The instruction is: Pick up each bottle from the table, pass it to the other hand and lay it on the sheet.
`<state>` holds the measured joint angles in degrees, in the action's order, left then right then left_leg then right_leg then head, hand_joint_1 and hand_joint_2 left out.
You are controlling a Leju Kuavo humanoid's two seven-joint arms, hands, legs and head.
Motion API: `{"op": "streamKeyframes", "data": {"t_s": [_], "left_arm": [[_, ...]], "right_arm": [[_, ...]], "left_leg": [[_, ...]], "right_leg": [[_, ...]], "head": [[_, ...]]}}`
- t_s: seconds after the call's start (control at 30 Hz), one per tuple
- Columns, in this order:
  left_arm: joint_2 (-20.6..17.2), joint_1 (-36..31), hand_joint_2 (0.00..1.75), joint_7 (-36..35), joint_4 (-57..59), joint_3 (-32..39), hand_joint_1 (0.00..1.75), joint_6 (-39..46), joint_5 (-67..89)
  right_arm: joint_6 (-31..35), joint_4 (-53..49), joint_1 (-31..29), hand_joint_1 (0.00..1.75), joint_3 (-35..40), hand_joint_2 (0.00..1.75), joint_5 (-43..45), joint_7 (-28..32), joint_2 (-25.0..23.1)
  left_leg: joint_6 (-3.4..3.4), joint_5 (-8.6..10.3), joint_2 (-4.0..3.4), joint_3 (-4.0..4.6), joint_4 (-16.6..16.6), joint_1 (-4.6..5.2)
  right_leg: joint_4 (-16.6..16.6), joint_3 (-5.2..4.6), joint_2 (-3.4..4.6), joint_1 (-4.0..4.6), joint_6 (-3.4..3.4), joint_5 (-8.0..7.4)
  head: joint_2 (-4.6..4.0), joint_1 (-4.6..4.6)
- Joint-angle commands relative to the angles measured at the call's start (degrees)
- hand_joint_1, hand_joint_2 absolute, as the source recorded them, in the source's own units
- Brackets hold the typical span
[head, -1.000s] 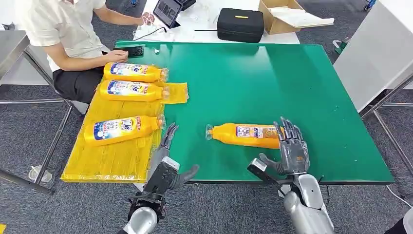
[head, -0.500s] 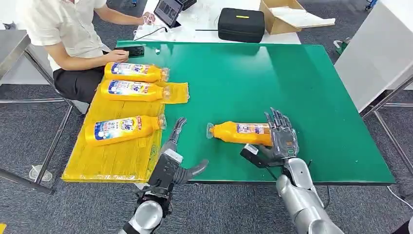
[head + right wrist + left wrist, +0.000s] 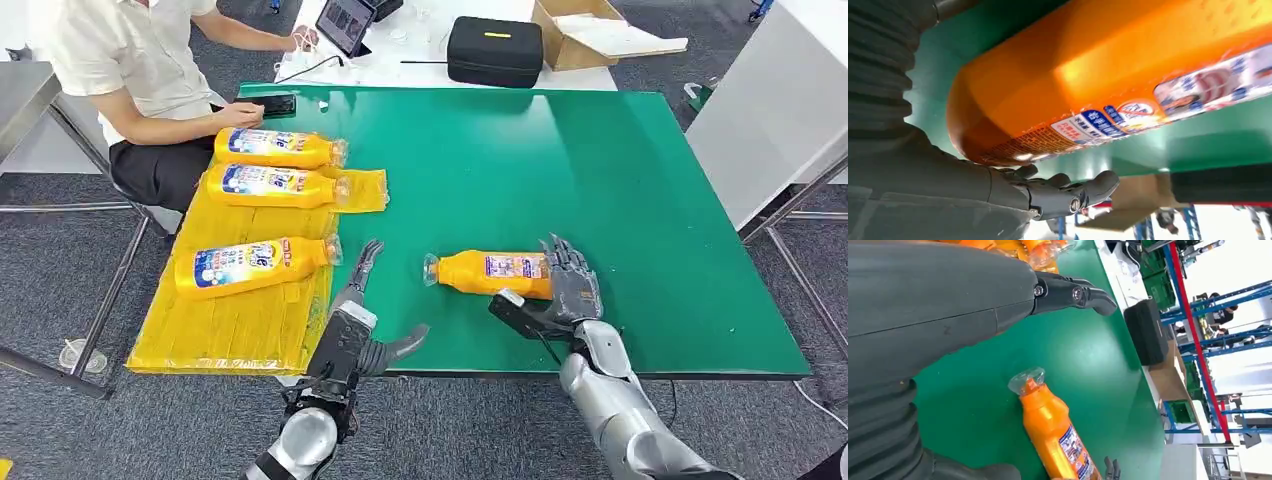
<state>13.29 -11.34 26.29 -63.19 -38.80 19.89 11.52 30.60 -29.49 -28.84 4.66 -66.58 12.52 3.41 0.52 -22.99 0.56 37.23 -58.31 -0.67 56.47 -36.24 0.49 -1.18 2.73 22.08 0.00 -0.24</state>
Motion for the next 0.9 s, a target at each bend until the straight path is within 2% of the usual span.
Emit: {"op": "streamKeyframes", "data": {"t_s": [0.03, 0.07, 0.1, 0.33, 0.37, 0.43, 0.5, 0.57, 0.77, 0.83, 0.9], "left_arm": [[-0.93, -2.31, 1.75, -0.43, 3.37, -1.26, 0.0, -0.2, -0.26], [-0.9, -2.41, 1.75, -0.46, 3.39, -1.23, 0.0, -0.3, -0.34], [-0.79, -2.6, 1.75, -0.28, 2.85, -0.9, 0.0, -0.39, -0.79], [-0.84, -2.54, 1.75, -0.68, 1.71, -0.67, 0.0, -1.78, -2.06], [-0.81, -2.5, 1.75, -0.7, 1.75, -0.52, 0.0, -2.01, -2.51], [-0.81, -2.5, 1.75, -0.7, 1.75, -0.52, 0.0, -2.01, -2.51], [-0.92, -2.25, 1.75, -0.09, 1.59, 0.06, 0.0, -2.03, -3.81], [-1.03, -2.2, 1.75, 1.56, 1.58, 0.31, 0.0, -1.23, -4.43], [-0.48, -1.9, 1.75, 2.26, 0.2, 1.84, 0.0, -1.33, -9.65], [-0.56, -1.94, 1.75, 2.24, 0.1, 1.69, 0.0, -1.41, -9.86], [-0.53, -1.62, 1.75, 2.43, -0.34, 1.9, 0.0, -2.92, -13.64]], "right_arm": [[-2.03, 6.73, -2.09, 0.0, 2.54, 1.75, -0.63, -1.51, 1.18], [-3.42, 7.0, -2.37, 0.0, 2.77, 1.75, -0.63, -2.0, 1.32], [-9.37, 6.82, -2.86, 1.75, 1.97, 1.75, 2.74, 1.4, 1.75], [-8.81, 6.0, -2.84, 1.75, 3.07, 1.75, 3.53, 1.15, 2.43], [-9.66, 5.87, -3.0, 1.75, 2.81, 1.75, 5.04, 3.12, 2.39], [-9.66, 5.87, -3.0, 1.75, 2.81, 1.75, 5.04, 3.12, 2.39], [-19.37, 4.23, -2.26, 1.75, -3.69, 1.75, 17.93, 13.39, -0.1], [-27.75, 1.66, -0.98, 1.75, -5.12, 1.75, 25.88, 17.95, -1.39], [-29.16, -4.83, 1.99, 1.75, -2.41, 1.75, 33.6, 21.21, -2.4], [-29.24, -5.51, 2.23, 1.75, -1.96, 1.75, 33.98, 21.04, -2.46], [-30.27, -9.4, 3.57, 1.73, -2.6, 1.75, 40.22, 22.68, -3.34]], "left_leg": [[0.01, -0.05, 0.03, -0.24, 0.03, -0.03], [0.01, -0.06, 0.03, -0.28, 0.03, -0.04], [0.01, -0.05, 0.04, -0.29, 0.05, -0.01], [0.02, -0.1, -0.02, -0.52, 0.03, -0.04], [0.01, -0.11, 0.0, -0.6, 0.05, -0.06], [0.0, -0.12, -0.05, -0.61, 0.04, -0.06], [0.0, -0.07, -0.01, -0.52, 0.05, -0.05], [-0.01, -0.1, -0.11, -0.54, 0.04, -0.07], [-0.07, -0.19, -0.22, -0.7, 0.08, -0.08], [-0.07, -0.11, -0.14, -0.52, 0.03, -0.07], [-0.06, -0.09, -0.11, -0.45, 0.01, -0.07]], "right_leg": [[-0.05, 0.28, -0.11, 0.06, -0.11, 0.07], [-0.06, 0.32, -0.11, 0.07, -0.12, 0.08], [-0.05, 0.32, -0.12, 0.05, -0.12, 0.08], [-0.05, 0.53, -0.13, 0.09, -0.16, 0.11], [-0.09, 0.63, -0.17, 0.12, -0.2, 0.12], [-0.07, 0.63, -0.11, 0.12, -0.2, 0.12], [-0.07, 0.54, -0.12, 0.1, -0.15, 0.08], [-0.07, 0.53, -0.01, 0.12, -0.16, 0.07], [-0.07, 0.6, 0.06, 0.14, -0.23, 0.08], [-0.02, 0.43, 0.04, 0.12, -0.17, 0.04], [-0.02, 0.39, 0.03, 0.11, -0.13, 0.04]], "head": [[0.0, 0.0], [0.0, 0.0], [0.0, 0.0], [0.0, 0.0], [0.0, 0.0], [0.0, 0.0], [0.0, -0.02], [0.0, -0.02], [0.02, 0.0], [0.02, -0.02], [0.0, -0.02]]}}
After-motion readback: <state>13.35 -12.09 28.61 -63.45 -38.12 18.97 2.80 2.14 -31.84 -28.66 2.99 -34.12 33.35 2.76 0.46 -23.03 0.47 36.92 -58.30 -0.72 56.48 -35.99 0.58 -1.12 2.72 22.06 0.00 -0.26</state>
